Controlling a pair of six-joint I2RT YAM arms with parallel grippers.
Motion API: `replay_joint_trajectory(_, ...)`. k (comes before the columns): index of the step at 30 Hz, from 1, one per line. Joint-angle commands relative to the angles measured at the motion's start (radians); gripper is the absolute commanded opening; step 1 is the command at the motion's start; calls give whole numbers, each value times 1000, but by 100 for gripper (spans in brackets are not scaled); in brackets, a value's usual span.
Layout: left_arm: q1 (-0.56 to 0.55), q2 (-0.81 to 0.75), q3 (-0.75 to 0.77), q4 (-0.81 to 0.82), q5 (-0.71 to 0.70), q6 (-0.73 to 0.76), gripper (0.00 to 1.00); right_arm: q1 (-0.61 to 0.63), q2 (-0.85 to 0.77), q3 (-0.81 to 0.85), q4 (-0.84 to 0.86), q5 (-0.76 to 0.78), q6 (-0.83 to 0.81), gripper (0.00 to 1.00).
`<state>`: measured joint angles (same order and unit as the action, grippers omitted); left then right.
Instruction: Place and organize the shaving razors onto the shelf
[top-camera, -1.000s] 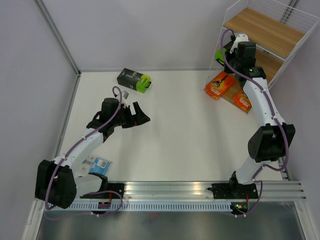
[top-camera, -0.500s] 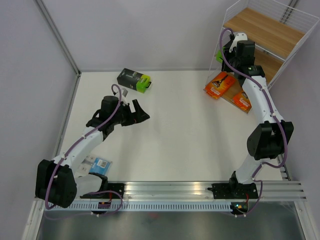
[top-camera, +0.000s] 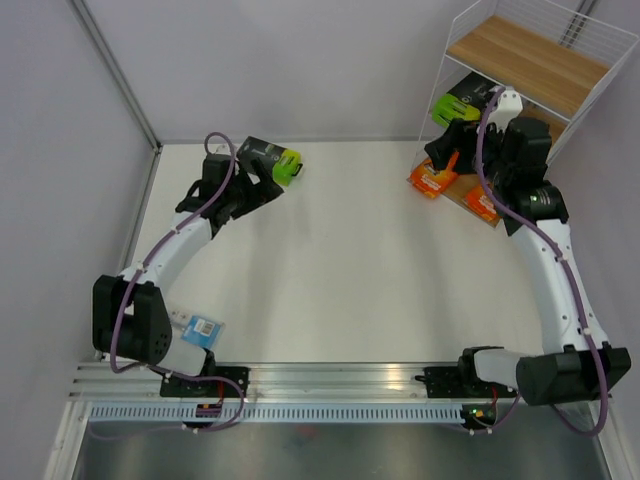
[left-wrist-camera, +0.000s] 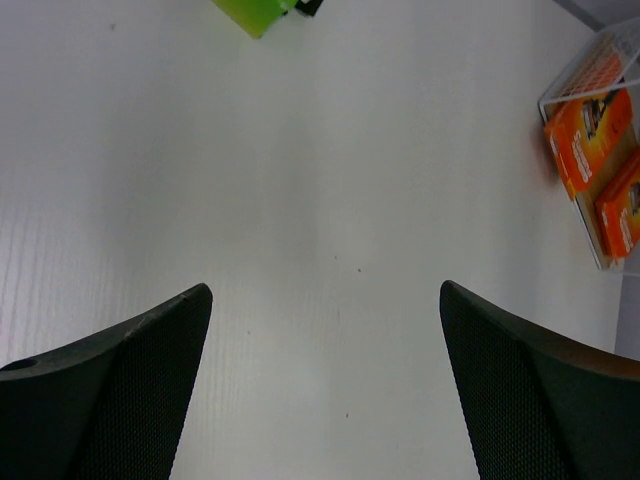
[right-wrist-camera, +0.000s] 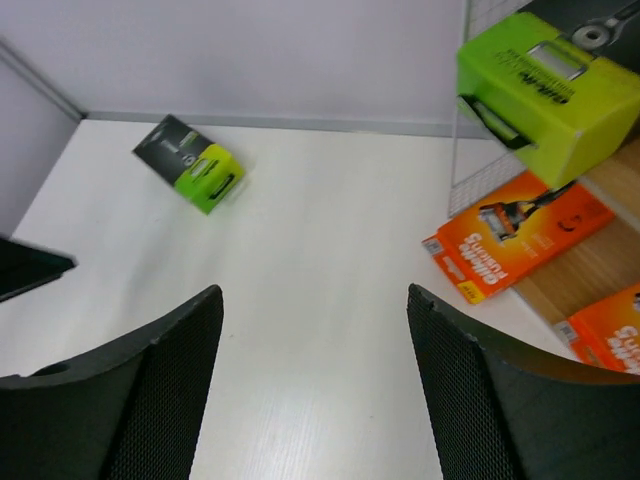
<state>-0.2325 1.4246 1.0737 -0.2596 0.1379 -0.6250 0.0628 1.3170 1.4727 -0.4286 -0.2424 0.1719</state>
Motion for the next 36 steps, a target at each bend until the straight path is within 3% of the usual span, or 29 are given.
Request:
replay_joint_trajectory(1,1,89,133,3,-153,-50,99,17,-82,-144,85,-136,139,81)
replay_joint_trajectory(5,1,236,315,37,-199,37,95,45,-172,-313,163,-201,230,86)
replay_joint_trajectory(9,1,423,503,39,-306,236,95,74,-208,-460,191,-225,293,91)
replay_joint_trajectory(15,21,661,787,22,-357,403,97,88,-266,-613,310,-173,366,98)
replay_joint_trajectory(22,36,922,1024,16,-281,502,98,86,-176,-644,409,-167,410,98)
replay_joint_trajectory(26,36,979,1097,-30,-201,654,100,89,-102,-637,444,-170,423,98)
replay_joint_trajectory(31,36,1039,1210,-217,-143,780,100,94,-41,-631,491,-155,446,98)
replay_joint_trajectory(36,44,1073,1206,-303,-87,863,100,101,16,-611,504,-156,456,98)
